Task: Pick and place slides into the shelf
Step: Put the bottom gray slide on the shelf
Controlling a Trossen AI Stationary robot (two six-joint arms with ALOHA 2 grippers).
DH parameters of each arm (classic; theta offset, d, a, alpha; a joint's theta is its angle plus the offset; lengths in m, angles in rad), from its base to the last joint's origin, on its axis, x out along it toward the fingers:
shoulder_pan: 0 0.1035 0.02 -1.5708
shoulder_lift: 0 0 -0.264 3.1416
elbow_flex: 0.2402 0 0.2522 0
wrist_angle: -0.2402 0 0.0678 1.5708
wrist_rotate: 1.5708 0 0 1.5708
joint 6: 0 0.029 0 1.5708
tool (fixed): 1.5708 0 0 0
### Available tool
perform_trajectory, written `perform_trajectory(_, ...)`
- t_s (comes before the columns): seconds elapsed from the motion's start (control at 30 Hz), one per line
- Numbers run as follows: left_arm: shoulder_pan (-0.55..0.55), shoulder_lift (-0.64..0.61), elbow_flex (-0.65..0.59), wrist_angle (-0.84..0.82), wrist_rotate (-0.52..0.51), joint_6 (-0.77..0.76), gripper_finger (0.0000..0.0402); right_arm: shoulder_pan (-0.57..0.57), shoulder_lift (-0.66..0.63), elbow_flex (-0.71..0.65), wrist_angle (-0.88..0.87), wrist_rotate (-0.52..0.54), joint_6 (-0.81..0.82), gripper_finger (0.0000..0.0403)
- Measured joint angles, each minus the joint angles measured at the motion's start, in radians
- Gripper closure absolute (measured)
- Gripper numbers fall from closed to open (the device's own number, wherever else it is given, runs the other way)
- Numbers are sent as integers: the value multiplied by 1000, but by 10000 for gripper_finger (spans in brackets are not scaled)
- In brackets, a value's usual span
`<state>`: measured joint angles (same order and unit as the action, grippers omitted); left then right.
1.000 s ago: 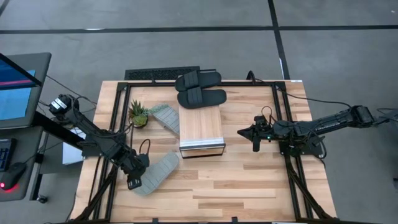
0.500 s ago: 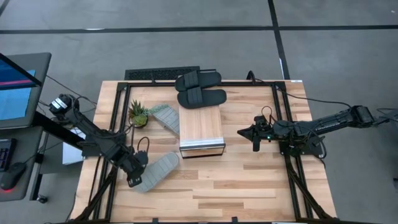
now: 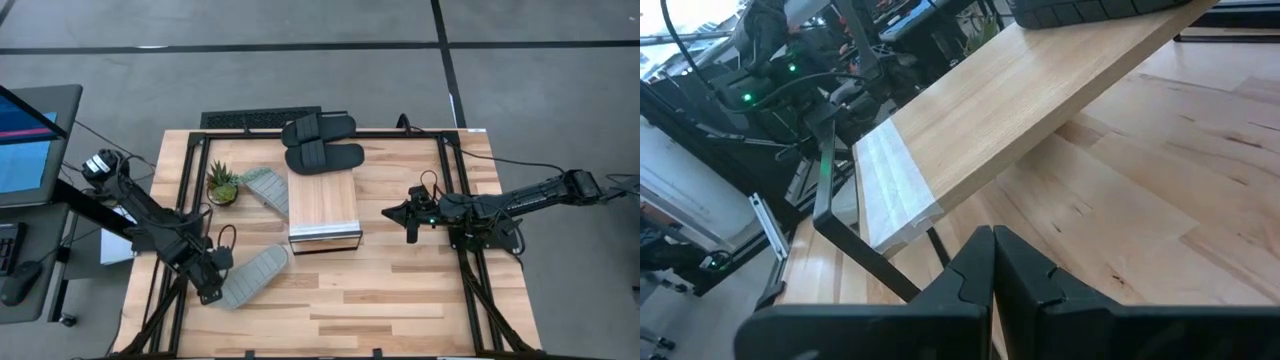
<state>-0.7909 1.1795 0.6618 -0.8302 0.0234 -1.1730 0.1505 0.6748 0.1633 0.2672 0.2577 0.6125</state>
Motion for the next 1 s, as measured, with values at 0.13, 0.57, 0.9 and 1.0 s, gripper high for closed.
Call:
perform_trajectory(0.13, -22, -10, 5, -3, 13, -33, 197, 0, 0, 0, 0, 0, 0, 403)
perform_trajectory(0.57, -110, -107, 11, 117, -46, -220, 193, 0, 0, 0, 0, 0, 0, 403)
perform_trajectory(0.9, -193, -50, 2, 154, -135, -356, 193, -1, 0, 0, 0, 0, 0, 403)
perform_trajectory(1.0, -212, -40, 1, 102, -160, -400, 193, -2, 0, 0, 2, 0, 0, 403)
